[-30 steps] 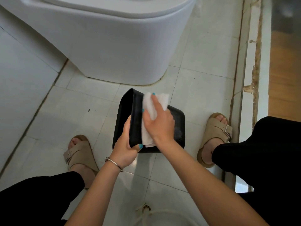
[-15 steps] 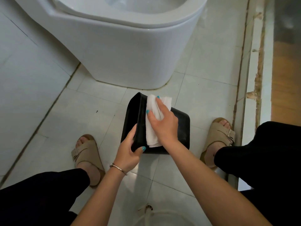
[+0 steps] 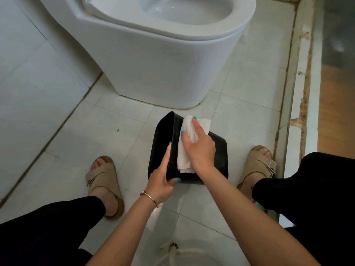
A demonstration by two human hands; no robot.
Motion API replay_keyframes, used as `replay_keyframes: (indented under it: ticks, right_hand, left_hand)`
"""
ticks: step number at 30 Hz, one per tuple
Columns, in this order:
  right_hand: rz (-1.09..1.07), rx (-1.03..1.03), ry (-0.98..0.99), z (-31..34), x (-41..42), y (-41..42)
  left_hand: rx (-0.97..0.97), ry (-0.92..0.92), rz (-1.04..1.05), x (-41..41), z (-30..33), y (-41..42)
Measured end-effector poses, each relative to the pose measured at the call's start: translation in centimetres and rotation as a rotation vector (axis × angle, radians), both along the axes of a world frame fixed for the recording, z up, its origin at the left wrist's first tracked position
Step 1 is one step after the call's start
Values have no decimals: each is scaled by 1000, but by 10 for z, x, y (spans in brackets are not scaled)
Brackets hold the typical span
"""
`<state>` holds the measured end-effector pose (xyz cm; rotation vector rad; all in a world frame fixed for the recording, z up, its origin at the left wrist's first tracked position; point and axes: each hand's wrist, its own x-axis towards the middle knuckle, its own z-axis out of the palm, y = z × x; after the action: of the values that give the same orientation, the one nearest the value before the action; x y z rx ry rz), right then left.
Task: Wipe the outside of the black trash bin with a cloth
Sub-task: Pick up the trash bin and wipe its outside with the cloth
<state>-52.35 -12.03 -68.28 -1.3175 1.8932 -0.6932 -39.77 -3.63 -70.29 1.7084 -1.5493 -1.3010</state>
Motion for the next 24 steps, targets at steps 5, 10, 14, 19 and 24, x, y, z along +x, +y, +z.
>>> replay_keyframes:
  ticks: [5,10,14,19,24]
  right_hand:
    - [226,-45,-1,15,13,5]
    - [250,9,130,-10,-12,8]
    - [143,36,197,-32,-48,14]
    - [-78,45,210,-47,-82,24]
    - [-302,66,203,-54,-92,34]
  left_hand:
    - [23,191,87,-5,-6,-9]
    - [37,242,83,-1,-10,-6]
    - [90,228,88,8,-18,-7]
    - [105,204,38,12,-18,-13]
    - [66,164,-13,7,-12,-14]
